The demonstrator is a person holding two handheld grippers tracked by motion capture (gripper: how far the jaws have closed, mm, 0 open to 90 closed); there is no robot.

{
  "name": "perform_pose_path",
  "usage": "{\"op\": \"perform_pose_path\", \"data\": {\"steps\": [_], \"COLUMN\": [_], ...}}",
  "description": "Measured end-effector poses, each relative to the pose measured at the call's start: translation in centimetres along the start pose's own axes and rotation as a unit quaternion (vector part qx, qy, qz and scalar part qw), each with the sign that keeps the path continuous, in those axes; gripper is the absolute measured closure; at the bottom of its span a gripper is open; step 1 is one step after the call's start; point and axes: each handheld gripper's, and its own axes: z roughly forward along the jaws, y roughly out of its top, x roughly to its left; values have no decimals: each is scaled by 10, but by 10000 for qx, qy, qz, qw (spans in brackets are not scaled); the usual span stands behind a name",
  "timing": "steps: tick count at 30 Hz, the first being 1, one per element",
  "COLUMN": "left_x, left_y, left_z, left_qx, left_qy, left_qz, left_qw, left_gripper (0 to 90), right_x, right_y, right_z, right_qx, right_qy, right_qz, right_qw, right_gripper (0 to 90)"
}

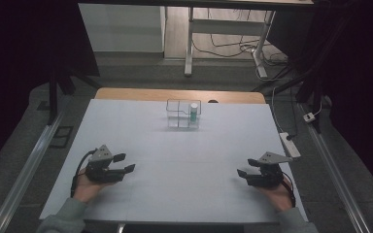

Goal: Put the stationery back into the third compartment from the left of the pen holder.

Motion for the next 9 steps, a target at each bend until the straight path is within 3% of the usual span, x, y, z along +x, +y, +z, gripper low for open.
{"op": "perform_pose_path", "data": {"steps": [9], "left_x": [0], "left_y": [-3], "left_z": [2], "left_qx": [111], "left_qy": [40], "left_qz": [1], "left_qw": [9999], "left_gripper": [335], "right_x": [1], "right_y": [1], "right_z": [-2], "right_qx": [-99], "right_qy": [-59], "right_qz": [-42], "right_qw": [9999], "right_gripper": [322]}}
